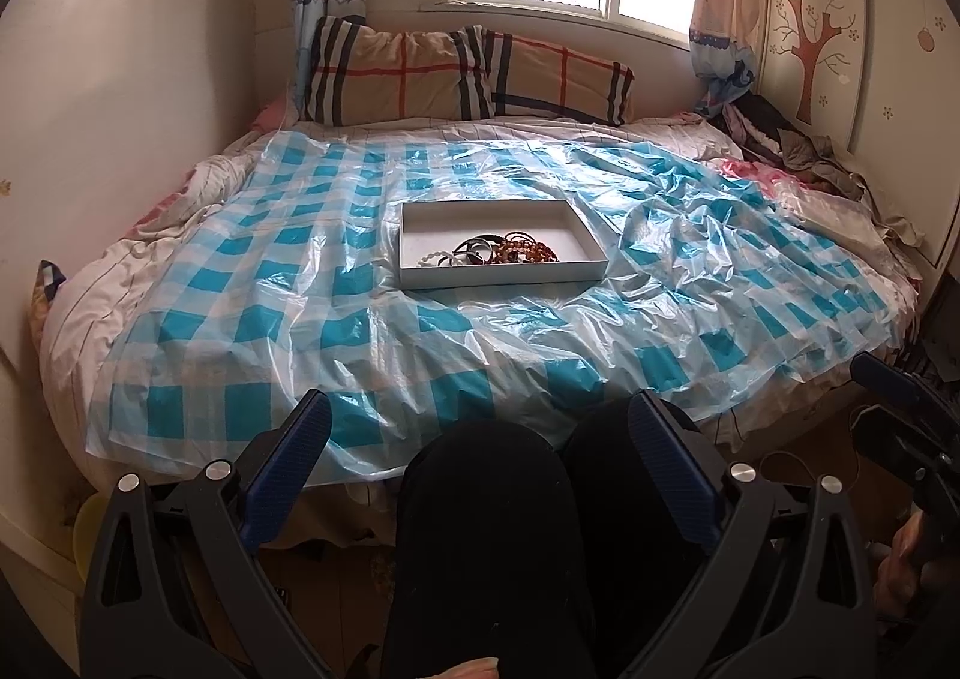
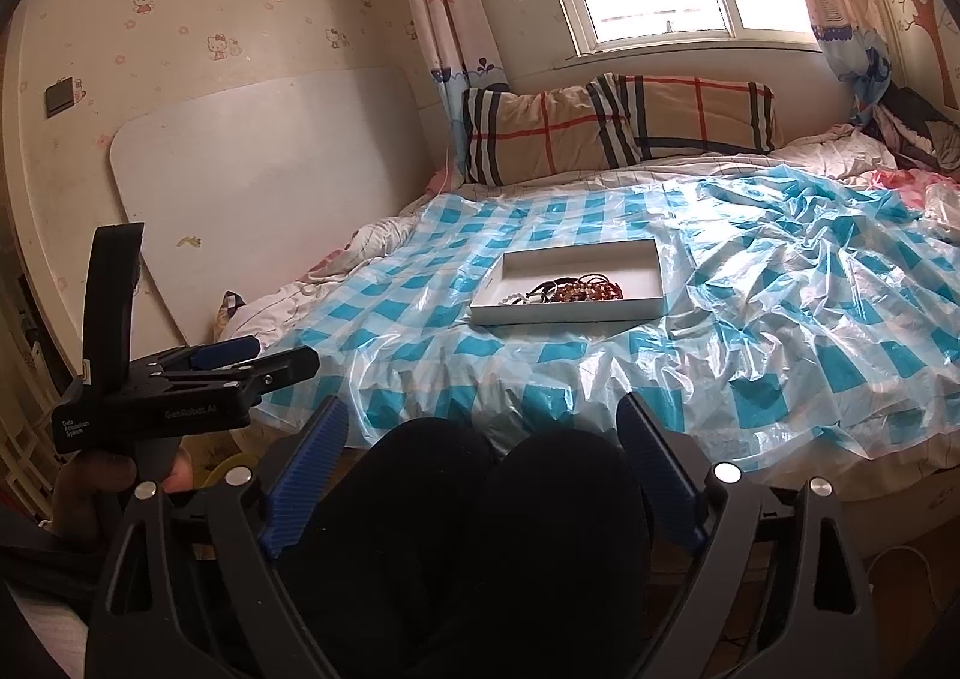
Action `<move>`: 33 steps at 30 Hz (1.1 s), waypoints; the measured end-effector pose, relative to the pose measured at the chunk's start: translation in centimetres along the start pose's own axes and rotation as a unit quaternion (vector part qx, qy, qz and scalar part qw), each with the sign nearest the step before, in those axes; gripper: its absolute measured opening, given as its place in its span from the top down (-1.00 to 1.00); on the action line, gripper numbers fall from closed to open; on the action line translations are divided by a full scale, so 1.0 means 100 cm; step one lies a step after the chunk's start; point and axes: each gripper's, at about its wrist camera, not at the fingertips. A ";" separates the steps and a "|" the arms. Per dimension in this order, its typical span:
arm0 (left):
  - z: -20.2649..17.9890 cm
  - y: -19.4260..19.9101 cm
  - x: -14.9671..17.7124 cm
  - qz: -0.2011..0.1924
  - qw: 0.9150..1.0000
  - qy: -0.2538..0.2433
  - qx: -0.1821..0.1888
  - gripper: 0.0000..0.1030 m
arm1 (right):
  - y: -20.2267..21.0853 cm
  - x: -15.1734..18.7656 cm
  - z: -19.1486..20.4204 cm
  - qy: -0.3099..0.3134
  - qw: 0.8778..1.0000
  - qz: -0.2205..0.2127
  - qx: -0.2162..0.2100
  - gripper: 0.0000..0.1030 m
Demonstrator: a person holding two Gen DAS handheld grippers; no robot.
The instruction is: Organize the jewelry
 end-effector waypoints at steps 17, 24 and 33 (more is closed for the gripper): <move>0.001 -0.002 0.001 0.008 1.000 0.005 -0.029 -0.85 | 0.005 -0.001 0.002 -0.001 1.000 -0.007 0.002 -0.72; -0.002 -0.007 0.004 0.015 0.999 -0.001 -0.048 -0.85 | 0.004 0.000 -0.001 -0.006 1.000 -0.006 0.002 -0.73; -0.004 -0.015 0.005 0.024 0.997 -0.005 -0.069 -0.85 | 0.001 0.001 -0.002 -0.011 1.000 -0.005 0.003 -0.75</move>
Point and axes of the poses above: each gripper's, at about its wrist camera, not at the fingertips, and y roughly against the way its jaws point, z to its left, x to its underside, and after that the axes turned 2 degrees about y, right-handed
